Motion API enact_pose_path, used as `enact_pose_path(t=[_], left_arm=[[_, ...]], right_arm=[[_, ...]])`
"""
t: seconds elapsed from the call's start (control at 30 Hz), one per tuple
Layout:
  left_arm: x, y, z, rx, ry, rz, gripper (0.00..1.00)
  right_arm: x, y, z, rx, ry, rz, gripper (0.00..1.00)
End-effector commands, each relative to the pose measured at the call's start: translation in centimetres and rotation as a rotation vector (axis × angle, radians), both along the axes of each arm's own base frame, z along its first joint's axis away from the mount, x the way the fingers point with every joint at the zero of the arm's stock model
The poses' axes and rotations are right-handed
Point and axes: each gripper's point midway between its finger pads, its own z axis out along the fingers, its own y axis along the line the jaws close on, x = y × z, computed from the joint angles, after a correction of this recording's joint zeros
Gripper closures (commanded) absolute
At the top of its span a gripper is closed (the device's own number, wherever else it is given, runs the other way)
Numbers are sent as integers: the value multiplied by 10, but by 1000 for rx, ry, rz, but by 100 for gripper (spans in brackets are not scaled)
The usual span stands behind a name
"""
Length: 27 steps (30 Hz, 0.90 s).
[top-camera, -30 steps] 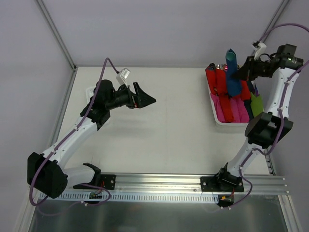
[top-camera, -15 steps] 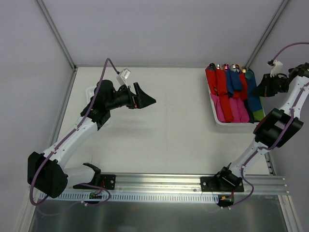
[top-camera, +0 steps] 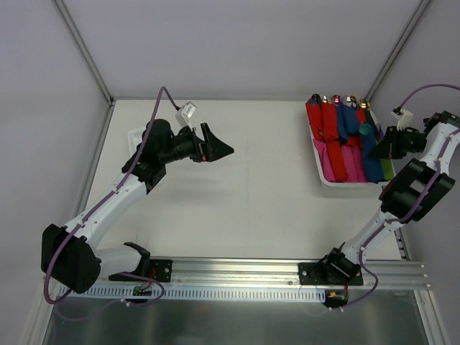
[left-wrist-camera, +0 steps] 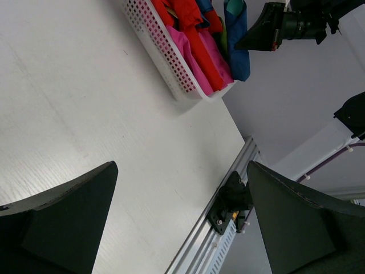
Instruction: Place the utensils on the paper napkin and roll it up
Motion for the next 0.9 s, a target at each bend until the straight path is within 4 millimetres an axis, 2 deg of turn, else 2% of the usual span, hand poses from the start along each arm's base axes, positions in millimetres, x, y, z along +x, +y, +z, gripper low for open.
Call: enact_pose_path(t=[0.0,0.4,0.67,0.77,0.87], left_arm=[[2,-3,-1,-7,-16,6,1],[0,-4,-5,-3,-4,-3,1],[3,-3,-12,7,12,13,1],[4,-5,-13,10,18,10,1],[6,-4,-14,12,19,12,1]], right_arm=[[-48,32,24,181,203,-2,100],[-23,12,0,214,259,-40,100],[-20,4,-32,252,355,-57,100],[-14,1,-36,250,366,-71,100],[-10,-6,-46,239,387,-83,90]])
